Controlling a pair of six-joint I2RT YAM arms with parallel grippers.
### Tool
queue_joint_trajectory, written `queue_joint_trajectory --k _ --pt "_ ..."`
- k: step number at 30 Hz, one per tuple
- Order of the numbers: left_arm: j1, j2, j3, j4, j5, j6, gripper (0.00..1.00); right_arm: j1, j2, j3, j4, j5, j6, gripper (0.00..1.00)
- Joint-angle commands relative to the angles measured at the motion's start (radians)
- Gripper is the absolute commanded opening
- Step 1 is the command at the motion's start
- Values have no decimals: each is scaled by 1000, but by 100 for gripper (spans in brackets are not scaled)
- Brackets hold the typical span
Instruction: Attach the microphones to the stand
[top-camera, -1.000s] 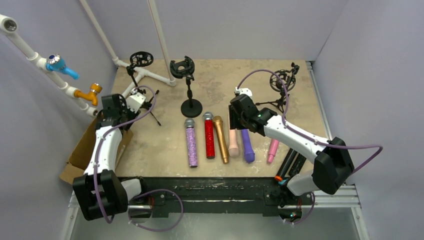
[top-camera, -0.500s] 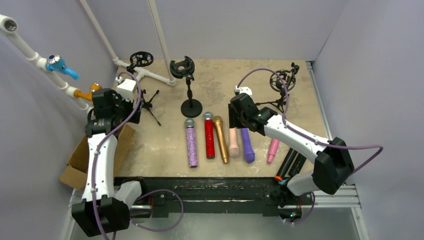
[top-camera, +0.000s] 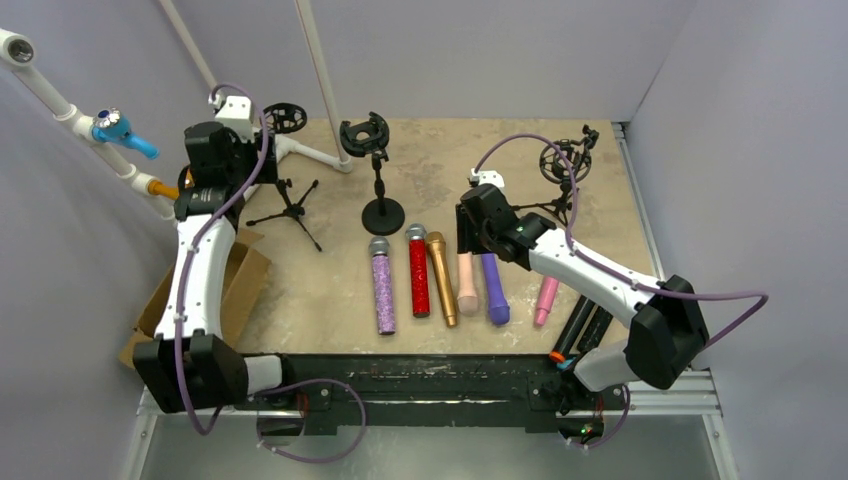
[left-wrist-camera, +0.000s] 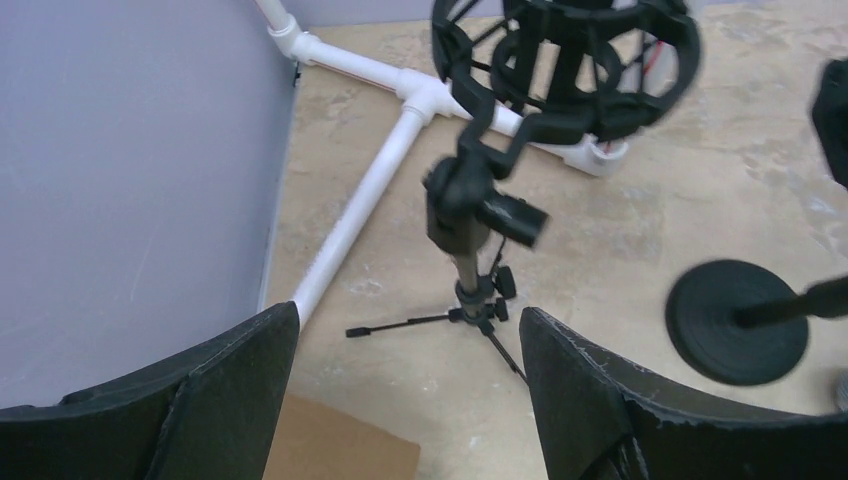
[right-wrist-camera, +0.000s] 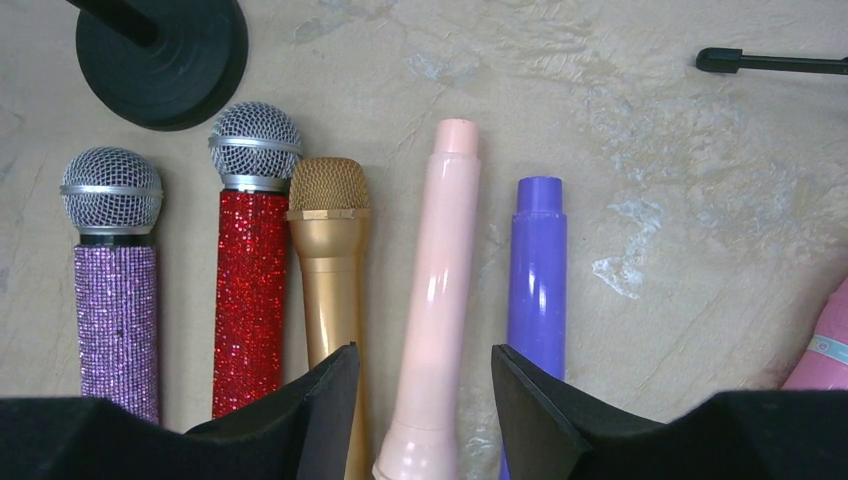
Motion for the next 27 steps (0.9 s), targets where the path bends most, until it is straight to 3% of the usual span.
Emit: queue_joint_trajectory --k 1,6,15,22,24,27 --pt "-19 88 89 69 -75 -21 80 1 -56 20 29 -14 -10 55" --pt "-2 148 137 76 -30 -52 74 2 -64 8 33 -12 -17 53" --pt "-3 267 273 45 135 -75 53 2 -65 -7 29 -2 -17 49" --pt "0 281 278 23 247 -49 36 1 -69 -14 24 11 -15 45" --pt "2 265 260 22 275 -32 29 2 -69 -10 19 10 -17 42" --pt "5 232 232 7 354 11 8 1 -71 -4 18 13 -19 41"
